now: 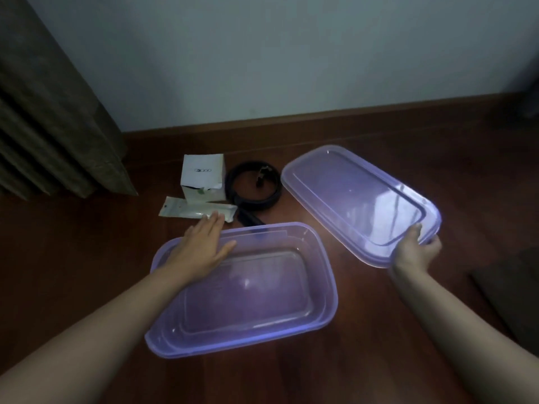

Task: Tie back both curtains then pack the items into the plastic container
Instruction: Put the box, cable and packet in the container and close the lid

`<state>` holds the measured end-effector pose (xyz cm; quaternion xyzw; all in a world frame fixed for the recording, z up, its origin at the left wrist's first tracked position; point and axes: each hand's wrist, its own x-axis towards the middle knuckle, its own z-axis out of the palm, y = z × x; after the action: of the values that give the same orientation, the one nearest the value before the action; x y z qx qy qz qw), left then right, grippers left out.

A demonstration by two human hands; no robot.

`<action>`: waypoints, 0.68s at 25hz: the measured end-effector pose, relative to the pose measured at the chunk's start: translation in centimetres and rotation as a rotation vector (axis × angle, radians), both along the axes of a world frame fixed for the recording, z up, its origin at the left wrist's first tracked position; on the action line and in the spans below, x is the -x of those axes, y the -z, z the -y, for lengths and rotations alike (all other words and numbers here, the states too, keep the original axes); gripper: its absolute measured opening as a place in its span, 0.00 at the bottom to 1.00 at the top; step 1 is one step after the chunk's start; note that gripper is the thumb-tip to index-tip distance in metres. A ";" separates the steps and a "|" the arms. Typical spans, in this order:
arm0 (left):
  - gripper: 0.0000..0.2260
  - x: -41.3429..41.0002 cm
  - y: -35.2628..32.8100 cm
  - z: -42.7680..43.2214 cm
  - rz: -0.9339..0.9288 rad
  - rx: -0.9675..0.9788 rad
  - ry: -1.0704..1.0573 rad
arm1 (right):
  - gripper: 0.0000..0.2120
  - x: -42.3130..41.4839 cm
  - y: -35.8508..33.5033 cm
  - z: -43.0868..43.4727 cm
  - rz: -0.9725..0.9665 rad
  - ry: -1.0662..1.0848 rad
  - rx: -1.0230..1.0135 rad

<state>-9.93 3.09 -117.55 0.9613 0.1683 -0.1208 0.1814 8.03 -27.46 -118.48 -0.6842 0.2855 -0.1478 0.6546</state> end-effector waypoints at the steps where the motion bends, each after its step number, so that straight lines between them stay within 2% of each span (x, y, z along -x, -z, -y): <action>1: 0.31 -0.1 0.3 0.3 -0.035 -0.017 0.020 | 0.23 0.0 0.6 -0.1 -0.011 0.038 0.020; 5: 0.31 -0.3 1.0 0.9 -0.047 -0.073 0.033 | 0.24 0.0 2.7 -0.9 -0.097 0.128 0.045; 8: 0.31 0.0 1.2 0.9 -0.008 -0.078 0.021 | 0.25 0.0 4.0 -1.2 -0.153 0.101 0.082; 13: 0.31 0.0 1.4 1.3 0.035 -0.081 0.003 | 0.34 0.1 5.4 -0.3 -0.550 -0.194 0.439; 17: 0.30 0.1 1.3 1.5 0.063 -0.079 -0.018 | 0.35 -0.6 6.4 0.5 -0.725 -0.370 0.599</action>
<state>-10.07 1.57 -118.89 0.9695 0.1757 -0.0822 0.1497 8.61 -27.93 -124.87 -0.8884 0.3133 0.1424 0.3038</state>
